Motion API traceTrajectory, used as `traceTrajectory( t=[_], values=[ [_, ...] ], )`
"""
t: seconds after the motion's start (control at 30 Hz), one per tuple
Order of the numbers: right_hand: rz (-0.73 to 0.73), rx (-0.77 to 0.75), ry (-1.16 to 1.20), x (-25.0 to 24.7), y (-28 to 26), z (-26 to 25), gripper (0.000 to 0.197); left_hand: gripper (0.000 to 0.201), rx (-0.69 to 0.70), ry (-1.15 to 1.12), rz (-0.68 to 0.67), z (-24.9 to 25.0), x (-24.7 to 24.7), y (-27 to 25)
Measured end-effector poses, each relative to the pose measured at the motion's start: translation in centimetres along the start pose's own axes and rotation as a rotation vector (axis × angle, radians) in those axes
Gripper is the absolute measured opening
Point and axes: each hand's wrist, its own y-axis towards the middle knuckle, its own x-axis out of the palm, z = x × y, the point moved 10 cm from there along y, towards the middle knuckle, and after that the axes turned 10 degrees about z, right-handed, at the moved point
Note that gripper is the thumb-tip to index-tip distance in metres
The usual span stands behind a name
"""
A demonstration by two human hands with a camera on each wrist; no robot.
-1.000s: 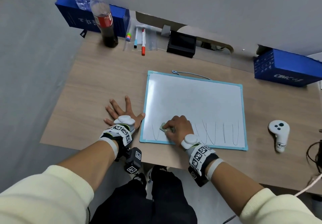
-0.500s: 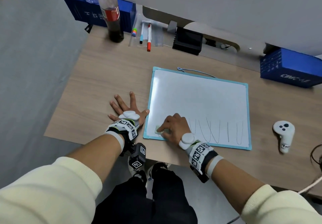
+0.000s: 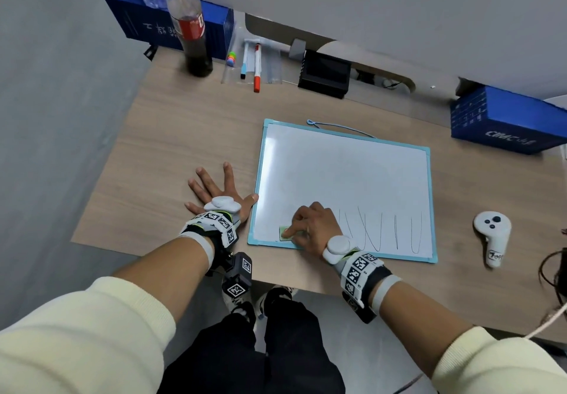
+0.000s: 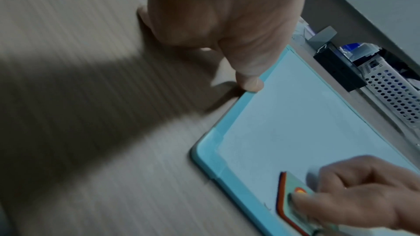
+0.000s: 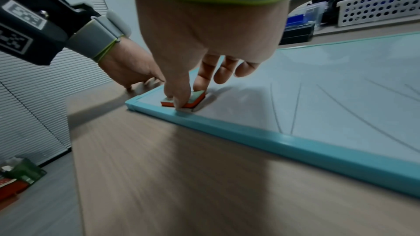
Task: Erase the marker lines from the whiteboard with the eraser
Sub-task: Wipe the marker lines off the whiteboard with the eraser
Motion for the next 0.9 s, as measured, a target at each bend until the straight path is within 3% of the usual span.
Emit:
traceTrajectory(
  t=[0.2, 0.67, 0.73, 0.83, 0.9],
  values=[
    [0.003, -0.073, 0.041, 0.9, 0.6, -2.2, 0.018, 0.101, -0.001, 0.007, -0.017, -0.1, 0.3, 0.3],
    [-0.030, -0.065, -0.003, 0.9, 0.6, -0.9, 0.024, 0.101, 0.005, 0.006, -0.036, -0.2, 0.5, 0.4],
    [0.022, -0.013, -0.034, -0.7, 0.6, 1.2, 0.020, 0.101, 0.002, 0.009, -0.037, -0.1, 0.4, 0.3],
    [0.134, 0.212, -0.049, -3.7, 1.7, 5.7, 0.013, 0.100, -0.013, 0.018, -0.037, 0.1, 0.1, 0.2],
    [0.132, 0.294, -0.042, -4.0, 2.3, 7.0, 0.015, 0.101, -0.024, 0.015, -0.035, 0.2, 0.1, 0.3]
  ],
)
